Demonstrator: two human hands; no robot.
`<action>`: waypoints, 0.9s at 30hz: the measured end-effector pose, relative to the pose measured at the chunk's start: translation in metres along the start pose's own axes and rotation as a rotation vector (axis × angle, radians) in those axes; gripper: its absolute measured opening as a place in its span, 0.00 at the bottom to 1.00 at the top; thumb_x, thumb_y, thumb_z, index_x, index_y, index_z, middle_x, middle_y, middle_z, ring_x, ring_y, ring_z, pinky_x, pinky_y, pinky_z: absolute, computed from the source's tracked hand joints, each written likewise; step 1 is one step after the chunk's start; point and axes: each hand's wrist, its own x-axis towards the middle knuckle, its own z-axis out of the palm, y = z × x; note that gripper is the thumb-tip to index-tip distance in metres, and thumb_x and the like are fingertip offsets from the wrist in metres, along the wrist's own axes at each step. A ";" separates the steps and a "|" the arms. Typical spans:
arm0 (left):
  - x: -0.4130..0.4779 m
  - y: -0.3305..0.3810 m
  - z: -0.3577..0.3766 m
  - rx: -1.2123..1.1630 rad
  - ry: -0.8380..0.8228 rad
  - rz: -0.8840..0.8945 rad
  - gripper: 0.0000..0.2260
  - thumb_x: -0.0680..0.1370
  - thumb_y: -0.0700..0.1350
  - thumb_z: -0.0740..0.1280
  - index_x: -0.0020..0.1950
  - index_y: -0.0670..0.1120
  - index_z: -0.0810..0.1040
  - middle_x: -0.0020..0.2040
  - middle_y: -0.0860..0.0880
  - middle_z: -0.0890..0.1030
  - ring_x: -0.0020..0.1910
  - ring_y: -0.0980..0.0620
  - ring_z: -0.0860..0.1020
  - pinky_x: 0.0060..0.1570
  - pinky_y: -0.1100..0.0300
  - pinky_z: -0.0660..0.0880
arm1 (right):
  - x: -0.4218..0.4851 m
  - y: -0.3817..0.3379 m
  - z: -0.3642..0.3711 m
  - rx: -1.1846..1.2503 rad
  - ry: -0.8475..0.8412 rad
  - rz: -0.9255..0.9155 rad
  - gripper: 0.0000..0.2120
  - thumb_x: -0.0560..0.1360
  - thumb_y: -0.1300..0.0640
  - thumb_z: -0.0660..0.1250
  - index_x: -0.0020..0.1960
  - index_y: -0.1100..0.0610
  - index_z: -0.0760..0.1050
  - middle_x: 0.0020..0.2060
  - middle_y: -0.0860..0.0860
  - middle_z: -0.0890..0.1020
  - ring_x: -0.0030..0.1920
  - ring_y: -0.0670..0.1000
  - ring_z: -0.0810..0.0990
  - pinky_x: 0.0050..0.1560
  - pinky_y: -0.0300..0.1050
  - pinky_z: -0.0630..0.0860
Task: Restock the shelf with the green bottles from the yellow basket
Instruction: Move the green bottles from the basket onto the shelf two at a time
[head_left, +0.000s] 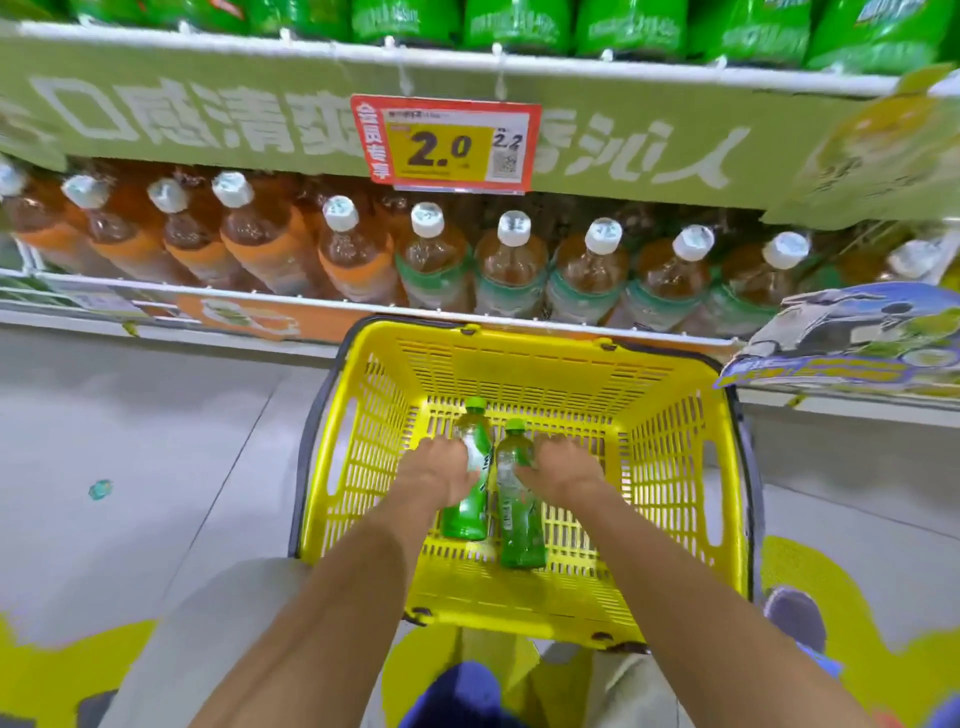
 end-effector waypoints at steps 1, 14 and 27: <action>0.006 0.001 0.005 -0.028 0.008 -0.025 0.23 0.81 0.58 0.63 0.68 0.43 0.73 0.67 0.41 0.76 0.68 0.41 0.73 0.64 0.47 0.73 | 0.003 -0.001 0.004 0.014 -0.006 -0.002 0.24 0.81 0.41 0.60 0.65 0.59 0.74 0.61 0.58 0.78 0.64 0.61 0.76 0.59 0.53 0.75; 0.020 -0.001 0.027 -0.538 0.080 -0.253 0.21 0.73 0.54 0.76 0.56 0.42 0.74 0.53 0.44 0.79 0.55 0.42 0.79 0.48 0.54 0.74 | 0.026 -0.012 0.024 0.505 -0.037 0.115 0.33 0.72 0.48 0.77 0.72 0.55 0.68 0.55 0.53 0.81 0.49 0.51 0.80 0.51 0.45 0.80; -0.035 -0.006 0.013 -0.968 0.208 -0.184 0.22 0.57 0.53 0.78 0.46 0.45 0.82 0.38 0.52 0.85 0.37 0.54 0.83 0.31 0.61 0.76 | -0.051 -0.016 -0.041 0.530 0.352 -0.121 0.41 0.66 0.43 0.80 0.74 0.52 0.70 0.65 0.52 0.77 0.62 0.53 0.77 0.59 0.45 0.73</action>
